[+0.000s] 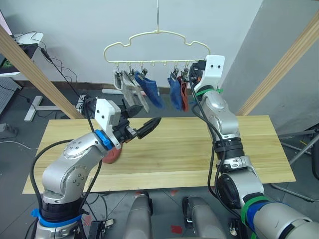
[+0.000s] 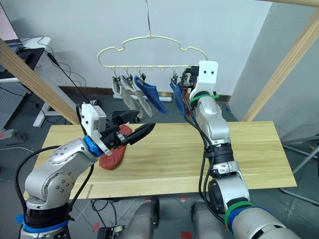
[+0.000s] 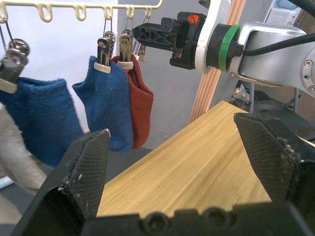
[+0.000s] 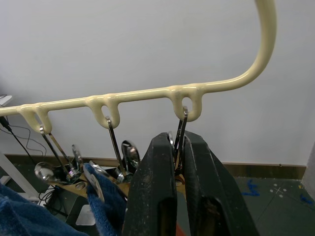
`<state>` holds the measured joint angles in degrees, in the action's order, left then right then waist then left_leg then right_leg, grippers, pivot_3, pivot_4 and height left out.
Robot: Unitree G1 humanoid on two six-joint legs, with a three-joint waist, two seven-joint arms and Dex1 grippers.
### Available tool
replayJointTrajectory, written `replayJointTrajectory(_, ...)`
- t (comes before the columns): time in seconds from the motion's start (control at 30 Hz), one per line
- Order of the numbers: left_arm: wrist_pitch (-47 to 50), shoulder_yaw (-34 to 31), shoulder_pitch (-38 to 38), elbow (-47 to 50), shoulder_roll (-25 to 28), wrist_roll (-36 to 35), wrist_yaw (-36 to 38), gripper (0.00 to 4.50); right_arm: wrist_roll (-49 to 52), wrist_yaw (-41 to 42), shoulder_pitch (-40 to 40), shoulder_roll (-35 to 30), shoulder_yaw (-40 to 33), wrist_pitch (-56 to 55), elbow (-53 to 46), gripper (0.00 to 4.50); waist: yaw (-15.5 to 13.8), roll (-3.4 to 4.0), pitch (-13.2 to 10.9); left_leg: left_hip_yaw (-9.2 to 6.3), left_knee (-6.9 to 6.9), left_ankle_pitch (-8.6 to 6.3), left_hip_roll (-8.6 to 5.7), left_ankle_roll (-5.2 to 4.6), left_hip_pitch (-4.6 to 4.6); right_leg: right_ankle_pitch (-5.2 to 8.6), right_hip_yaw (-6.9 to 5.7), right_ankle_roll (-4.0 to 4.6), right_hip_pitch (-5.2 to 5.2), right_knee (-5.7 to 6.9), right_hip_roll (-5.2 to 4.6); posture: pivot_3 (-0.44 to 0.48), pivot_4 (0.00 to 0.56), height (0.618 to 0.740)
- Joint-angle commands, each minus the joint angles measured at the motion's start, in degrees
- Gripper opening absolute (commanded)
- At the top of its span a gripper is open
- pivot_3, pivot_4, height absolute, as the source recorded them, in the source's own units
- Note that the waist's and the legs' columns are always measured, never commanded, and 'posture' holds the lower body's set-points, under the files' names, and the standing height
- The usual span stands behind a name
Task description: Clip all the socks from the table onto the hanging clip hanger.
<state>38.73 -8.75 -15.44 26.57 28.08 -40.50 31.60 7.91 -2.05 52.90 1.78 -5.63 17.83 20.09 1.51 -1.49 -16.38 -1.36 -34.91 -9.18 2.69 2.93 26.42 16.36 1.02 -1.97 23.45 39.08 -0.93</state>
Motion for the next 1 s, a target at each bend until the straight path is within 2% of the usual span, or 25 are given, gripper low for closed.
replayJointTrajectory(0.03, 0.0, 0.1, -0.4, 1.3, 0.0, -0.9, -0.2, 4.50, 0.4, 0.8, 1.4, -1.5, -0.7, -0.5, -1.6, 0.02, 0.0, 0.00, 0.0, 0.00, 0.00, 0.00, 0.00, 0.00, 0.00, 0.00, 0.00, 0.00, 0.00, 0.00, 0.00, 0.043, 0.279, 0.740)
replayJointTrajectory(0.17, -1.6, 1.6, 1.3, -2.7, 2.7, 6.4, -1.5, 4.50, 0.9, 4.7, 0.4, -5.0, -0.2, 2.2, -2.8, 0.02, 0.0, 0.00, 0.0, 0.00, 0.00, 0.00, -0.01, 0.00, 0.00, 0.00, 0.01, 0.00, 0.00, 0.00, 0.00, 0.035, 0.278, 0.740)
replayJointTrajectory(0.23, -3.8, 3.2, 2.2, -8.0, 5.4, 13.0, -2.7, 4.50, 1.6, 9.0, -0.5, -8.0, 0.6, 5.1, -4.0, 0.02, 0.0, 0.00, 0.0, 0.01, 0.00, 0.00, -0.01, 0.00, -0.02, 0.00, 0.01, 0.00, 0.00, 0.01, 0.00, 0.034, 0.278, 0.740)
replayJointTrajectory(0.33, -6.1, 2.9, 1.6, -16.0, 6.6, 17.9, -4.6, 4.50, 2.4, 13.9, -1.5, -11.3, 1.4, 8.7, -6.0, 0.02, 0.0, 0.01, 0.0, 0.03, 0.03, 0.00, -0.01, -0.01, -0.05, 0.01, 0.01, 0.00, 0.00, 0.01, 0.01, 0.025, 0.280, 0.740)
replayJointTrajectory(0.47, -12.6, 4.3, -3.1, -32.2, 7.1, 24.4, -4.3, 4.50, 3.7, 20.6, -1.8, -16.5, 3.2, 15.2, -9.5, 0.02, -0.2, 0.01, 0.0, 0.02, 0.02, -0.01, -0.01, -0.01, -0.03, 0.01, -0.01, 0.00, 0.00, -0.02, 0.00, 0.006, 0.285, 0.740)
replayJointTrajectory(0.63, -20.8, 7.4, -11.1, -50.8, 5.5, 30.2, -2.0, 4.50, 5.1, 25.2, -1.8, -19.5, 5.1, 22.1, -13.5, 0.02, -0.3, 0.01, 0.0, 0.05, 0.01, -0.01, -0.06, -0.01, -0.02, 0.01, -0.01, 0.00, 0.00, -0.03, -0.04, -0.027, 0.297, 0.740)
replayJointTrajectory(0.87, -29.8, 9.4, -21.8, -77.1, 2.2, 35.4, 1.0, 4.50, 8.2, 25.1, -2.8, -20.2, 4.0, 32.3, -20.6, 0.02, 0.3, 0.00, 0.0, 0.03, 0.01, -0.01, -0.07, -0.02, 0.05, 0.01, -0.06, 0.00, 0.05, -0.02, -0.05, -0.058, 0.307, 0.740)
replayJointTrajectory(1.0, -32.5, 10.5, -24.9, -86.1, 1.8, 38.4, 2.0, 4.50, 9.1, 24.3, -3.5, -20.2, 3.4, 35.8, -23.4, 0.02, 0.4, 0.00, 0.0, 0.02, 0.01, -0.01, -0.07, -0.02, 0.04, 0.01, -0.07, 0.00, 0.05, 0.02, -0.04, -0.073, 0.314, 0.740)
